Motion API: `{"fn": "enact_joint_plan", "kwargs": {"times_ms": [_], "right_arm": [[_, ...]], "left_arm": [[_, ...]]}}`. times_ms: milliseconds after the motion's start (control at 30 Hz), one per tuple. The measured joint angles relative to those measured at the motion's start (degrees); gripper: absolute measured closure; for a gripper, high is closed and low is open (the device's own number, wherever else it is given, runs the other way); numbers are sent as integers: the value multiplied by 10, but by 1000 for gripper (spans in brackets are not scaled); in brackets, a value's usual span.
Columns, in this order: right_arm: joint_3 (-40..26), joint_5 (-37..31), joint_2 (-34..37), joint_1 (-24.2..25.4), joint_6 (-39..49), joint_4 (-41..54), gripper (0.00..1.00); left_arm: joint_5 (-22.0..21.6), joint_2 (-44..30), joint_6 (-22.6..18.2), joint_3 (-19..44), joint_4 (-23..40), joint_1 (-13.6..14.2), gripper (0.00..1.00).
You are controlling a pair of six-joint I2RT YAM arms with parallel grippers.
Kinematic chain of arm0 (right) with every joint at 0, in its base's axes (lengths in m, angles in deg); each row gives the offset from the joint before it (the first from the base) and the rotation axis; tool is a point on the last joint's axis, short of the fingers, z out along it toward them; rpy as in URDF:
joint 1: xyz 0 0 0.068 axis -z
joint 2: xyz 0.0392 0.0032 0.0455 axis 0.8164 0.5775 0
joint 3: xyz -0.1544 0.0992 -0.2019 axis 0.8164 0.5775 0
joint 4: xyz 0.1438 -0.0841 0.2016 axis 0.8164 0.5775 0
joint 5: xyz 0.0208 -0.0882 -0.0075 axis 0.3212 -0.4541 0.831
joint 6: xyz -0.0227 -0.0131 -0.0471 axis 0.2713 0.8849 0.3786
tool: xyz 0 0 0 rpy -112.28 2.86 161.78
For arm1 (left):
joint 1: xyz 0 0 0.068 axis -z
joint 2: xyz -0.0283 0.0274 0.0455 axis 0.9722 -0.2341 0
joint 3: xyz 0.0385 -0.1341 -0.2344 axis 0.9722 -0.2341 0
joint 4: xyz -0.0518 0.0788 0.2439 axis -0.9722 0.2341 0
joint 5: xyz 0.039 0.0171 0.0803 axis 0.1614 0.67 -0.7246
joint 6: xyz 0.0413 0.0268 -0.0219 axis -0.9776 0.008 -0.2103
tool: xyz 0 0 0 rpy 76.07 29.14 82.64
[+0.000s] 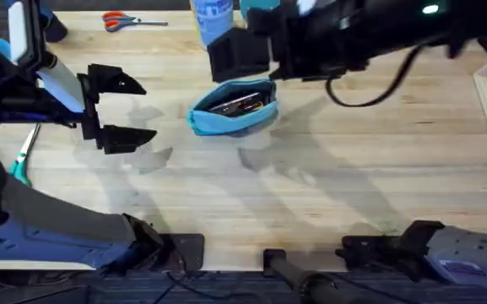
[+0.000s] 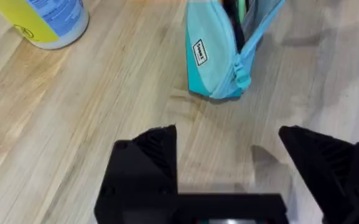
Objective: Unzip the bag, pick up the pens from the table one at a time and place them inside, then zip the bag closed.
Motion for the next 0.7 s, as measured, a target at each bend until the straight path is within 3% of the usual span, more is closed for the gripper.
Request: {"fn": "enact_joint_plan", "kwargs": {"times_ms": [133,200,700], "right_arm": [[0,-2,45,-7,0,-8,5],[1,-2,101,-30,0,-32,5],[1,1,194,-77,0,-75,5]], "left_arm": [[0,0,0,0,0,0,7],[0,0,0,0,0,0,7],[0,0,0,0,0,0,7]]}}
